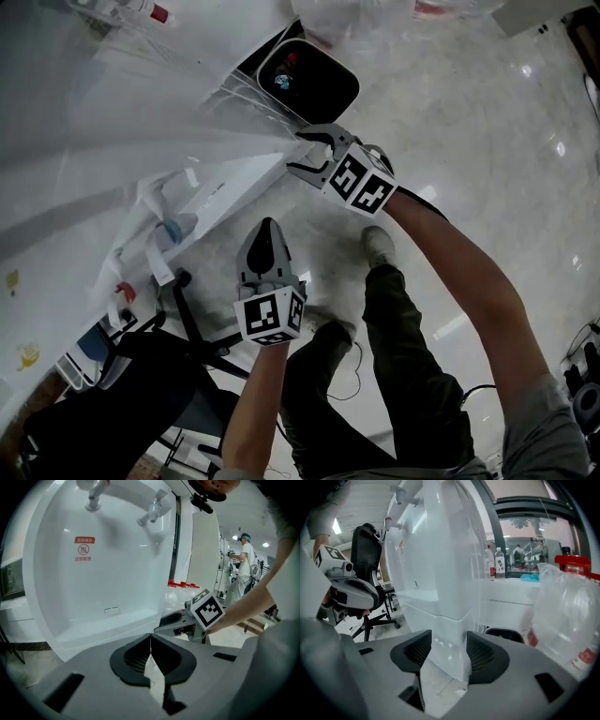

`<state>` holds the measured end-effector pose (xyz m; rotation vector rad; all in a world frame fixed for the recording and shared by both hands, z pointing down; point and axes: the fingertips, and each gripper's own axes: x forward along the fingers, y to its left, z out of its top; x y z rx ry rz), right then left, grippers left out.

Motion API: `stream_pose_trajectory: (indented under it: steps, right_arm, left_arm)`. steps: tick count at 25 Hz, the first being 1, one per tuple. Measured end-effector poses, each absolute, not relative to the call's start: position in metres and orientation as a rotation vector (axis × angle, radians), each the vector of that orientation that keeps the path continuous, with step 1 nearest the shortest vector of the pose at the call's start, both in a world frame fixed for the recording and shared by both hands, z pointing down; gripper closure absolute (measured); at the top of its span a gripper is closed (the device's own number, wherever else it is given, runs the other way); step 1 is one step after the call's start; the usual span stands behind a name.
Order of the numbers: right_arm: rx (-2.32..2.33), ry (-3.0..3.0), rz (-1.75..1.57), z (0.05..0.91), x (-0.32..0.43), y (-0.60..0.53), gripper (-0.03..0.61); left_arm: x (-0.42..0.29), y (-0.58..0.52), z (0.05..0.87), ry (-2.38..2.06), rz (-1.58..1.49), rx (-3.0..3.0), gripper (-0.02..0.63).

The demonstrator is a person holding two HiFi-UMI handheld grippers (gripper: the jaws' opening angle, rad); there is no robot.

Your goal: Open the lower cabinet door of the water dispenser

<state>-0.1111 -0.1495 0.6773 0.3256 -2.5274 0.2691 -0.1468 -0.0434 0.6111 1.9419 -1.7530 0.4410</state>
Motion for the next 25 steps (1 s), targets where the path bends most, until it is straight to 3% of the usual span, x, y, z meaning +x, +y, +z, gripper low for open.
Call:
stream_pose_trajectory:
  steps: [9, 25]
  right_arm:
    - [0.305, -2.501, 0.156, 0.674, -0.113, -0.157, 0.373]
    - [0.435, -2.443, 0.289, 0.673, -0.093, -0.124, 0.393]
  left_arm:
    - [-0.142, -0.029, 0.608, -1.751, 0.418, 1.923, 0.606]
    - [-0.138, -0.004, 0.609, -1.735, 0.421, 1.887, 0.606]
